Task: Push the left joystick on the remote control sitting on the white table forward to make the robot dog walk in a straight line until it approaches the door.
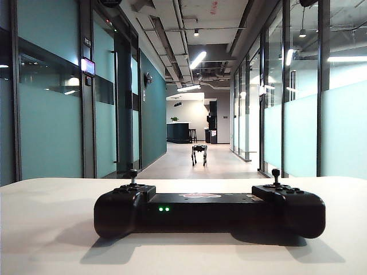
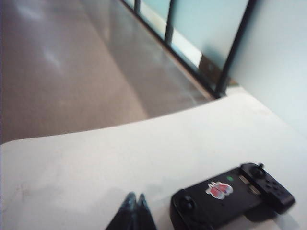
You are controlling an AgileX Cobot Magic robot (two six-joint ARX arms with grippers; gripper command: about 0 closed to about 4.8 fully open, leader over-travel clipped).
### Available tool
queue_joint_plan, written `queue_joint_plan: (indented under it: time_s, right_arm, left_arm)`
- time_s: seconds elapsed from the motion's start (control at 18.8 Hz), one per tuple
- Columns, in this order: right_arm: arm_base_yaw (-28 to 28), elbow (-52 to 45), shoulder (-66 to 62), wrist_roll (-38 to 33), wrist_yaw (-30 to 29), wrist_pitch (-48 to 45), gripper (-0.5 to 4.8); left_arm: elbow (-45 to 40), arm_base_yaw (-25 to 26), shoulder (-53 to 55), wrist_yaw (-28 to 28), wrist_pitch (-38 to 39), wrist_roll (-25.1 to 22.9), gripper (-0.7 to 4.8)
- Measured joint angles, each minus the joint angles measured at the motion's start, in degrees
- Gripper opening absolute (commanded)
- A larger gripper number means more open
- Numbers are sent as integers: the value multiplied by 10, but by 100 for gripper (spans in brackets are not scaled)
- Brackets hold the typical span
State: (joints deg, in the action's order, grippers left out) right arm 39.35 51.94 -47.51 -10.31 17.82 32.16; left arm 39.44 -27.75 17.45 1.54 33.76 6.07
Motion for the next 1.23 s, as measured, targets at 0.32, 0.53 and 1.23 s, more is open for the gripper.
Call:
queue_joint_plan:
  time_s: [0.32, 0.53, 1.23]
  right_arm:
    - [0, -65, 46, 8, 0, -87, -1]
    - [0, -65, 46, 8, 0, -87, -1]
    - [0, -65, 46, 8, 0, -87, -1]
  left_arm:
    - [-106, 0, -70, -2, -71, -12, -6]
    - [-166, 0, -111, -3, -151, -14, -6]
    - [-240, 19, -141, -29, -270, -61, -6]
